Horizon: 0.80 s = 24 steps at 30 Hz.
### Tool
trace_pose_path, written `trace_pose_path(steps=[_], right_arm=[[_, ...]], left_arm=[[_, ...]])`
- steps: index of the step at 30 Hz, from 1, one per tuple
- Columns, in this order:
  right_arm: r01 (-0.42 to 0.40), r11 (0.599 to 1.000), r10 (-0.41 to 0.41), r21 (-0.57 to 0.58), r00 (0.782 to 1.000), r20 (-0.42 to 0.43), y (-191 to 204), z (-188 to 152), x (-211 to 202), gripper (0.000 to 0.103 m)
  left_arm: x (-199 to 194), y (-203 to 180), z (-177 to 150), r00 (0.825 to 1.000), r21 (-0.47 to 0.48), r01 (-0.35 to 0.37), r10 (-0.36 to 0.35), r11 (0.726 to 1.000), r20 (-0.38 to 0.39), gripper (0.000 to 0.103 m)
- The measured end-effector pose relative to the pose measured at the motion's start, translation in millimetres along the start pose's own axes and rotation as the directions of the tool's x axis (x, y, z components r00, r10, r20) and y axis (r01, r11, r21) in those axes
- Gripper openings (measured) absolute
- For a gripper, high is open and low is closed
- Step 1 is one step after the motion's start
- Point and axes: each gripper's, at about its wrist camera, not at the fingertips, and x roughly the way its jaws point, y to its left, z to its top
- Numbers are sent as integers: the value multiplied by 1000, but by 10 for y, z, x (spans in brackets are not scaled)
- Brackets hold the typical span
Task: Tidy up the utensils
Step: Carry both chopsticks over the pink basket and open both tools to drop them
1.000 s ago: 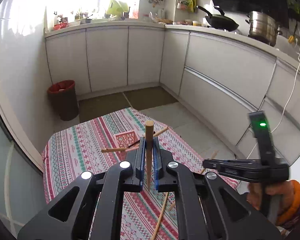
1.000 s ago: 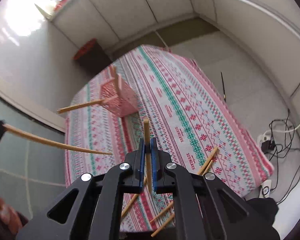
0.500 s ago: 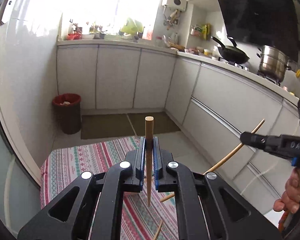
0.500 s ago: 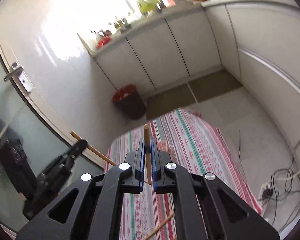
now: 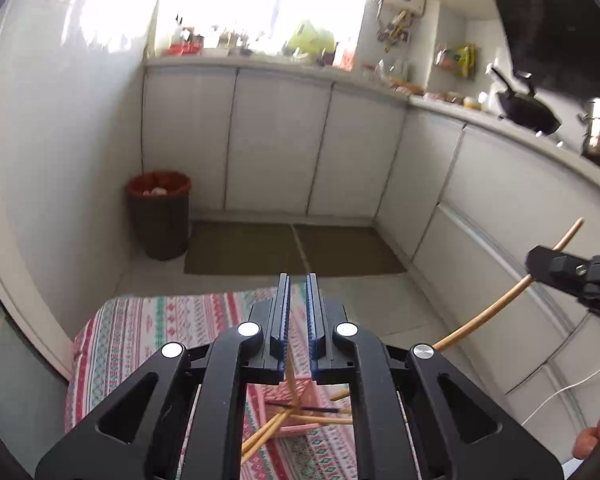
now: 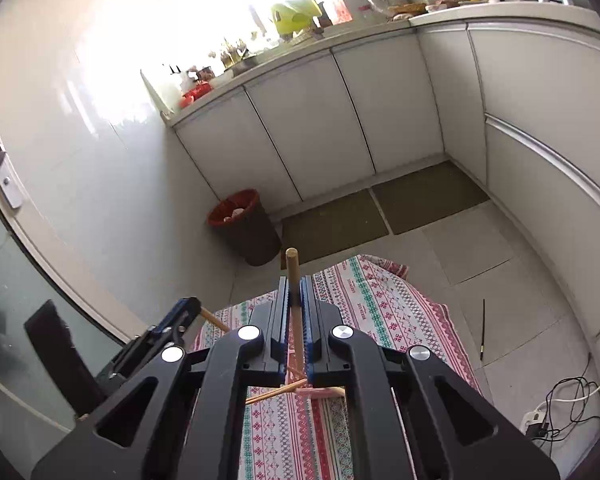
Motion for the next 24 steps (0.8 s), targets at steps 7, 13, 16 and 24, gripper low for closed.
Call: trace_pose_path(steps=[7,13,16,24], right_arm=[[32,999,-33,-19,999,-41,-32,-95,438,6],[41,999,-43,-29,998,-54,22,-163,664,6],[35,999,-38,-41,996,-77,98,-210,812,7],[81,994,-88,-74,990,-109,137,-382,988,35]], left_arm=[[-242,202,87,997,-50,-37,40,998,59,25],[-268,328,154,998,-87,-47,51,995,44,28],[-236,361,146,998,-93,-55,58,994,23,28],[-265,382,152,997,-64,-80,81,995,15,39]])
